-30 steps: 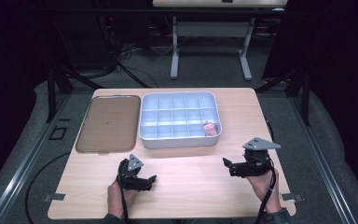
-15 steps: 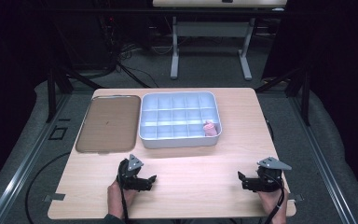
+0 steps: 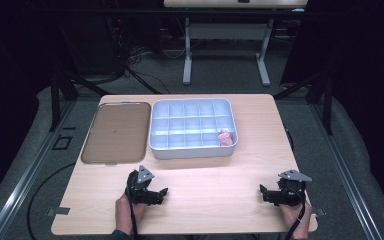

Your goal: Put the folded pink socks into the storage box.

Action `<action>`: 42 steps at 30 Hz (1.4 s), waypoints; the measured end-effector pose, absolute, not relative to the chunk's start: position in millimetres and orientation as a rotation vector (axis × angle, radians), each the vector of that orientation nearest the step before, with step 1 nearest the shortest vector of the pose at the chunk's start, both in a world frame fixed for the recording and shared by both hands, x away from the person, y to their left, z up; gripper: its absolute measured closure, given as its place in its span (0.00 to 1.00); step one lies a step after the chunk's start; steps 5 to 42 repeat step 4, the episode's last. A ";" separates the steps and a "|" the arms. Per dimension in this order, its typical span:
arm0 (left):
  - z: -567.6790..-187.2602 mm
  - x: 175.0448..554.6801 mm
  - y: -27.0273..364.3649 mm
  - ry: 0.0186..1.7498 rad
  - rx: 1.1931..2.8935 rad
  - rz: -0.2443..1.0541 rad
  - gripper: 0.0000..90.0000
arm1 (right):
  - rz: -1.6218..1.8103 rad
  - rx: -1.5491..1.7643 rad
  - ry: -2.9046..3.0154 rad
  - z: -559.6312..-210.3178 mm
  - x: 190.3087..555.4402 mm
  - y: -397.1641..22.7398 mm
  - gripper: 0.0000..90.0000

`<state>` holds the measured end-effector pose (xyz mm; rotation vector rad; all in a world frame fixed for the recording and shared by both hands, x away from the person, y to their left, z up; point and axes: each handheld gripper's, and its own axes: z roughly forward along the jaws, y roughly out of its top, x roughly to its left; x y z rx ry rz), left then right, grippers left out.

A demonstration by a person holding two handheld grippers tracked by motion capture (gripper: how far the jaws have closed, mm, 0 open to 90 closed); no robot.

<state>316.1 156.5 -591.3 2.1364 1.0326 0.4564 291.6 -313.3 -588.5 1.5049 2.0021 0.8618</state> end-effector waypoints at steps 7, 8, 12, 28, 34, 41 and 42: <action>-591.4 316.3 156.4 1.034 2.136 0.455 0.08 | 0.855 1.515 2.041 -589.9 293.4 -313.2 0.00; -591.4 316.3 156.4 1.034 2.136 0.455 0.08 | 0.855 1.515 2.041 -589.9 293.4 -313.2 0.00; -591.4 316.3 156.4 1.034 2.136 0.455 0.08 | 0.855 1.515 2.041 -589.9 293.4 -313.2 0.00; -591.4 316.3 156.4 1.034 2.136 0.455 0.08 | 0.855 1.515 2.041 -589.9 293.4 -313.2 0.00; -591.4 316.3 156.4 1.034 2.136 0.455 0.08 | 0.855 1.515 2.041 -589.9 293.4 -313.2 0.00; -591.4 316.3 156.4 1.034 2.136 0.455 0.08 | 0.855 1.515 2.041 -589.9 293.4 -313.2 0.00; -591.4 316.3 156.4 1.034 2.136 0.455 0.08 | 0.855 1.515 2.041 -589.9 293.4 -313.2 0.00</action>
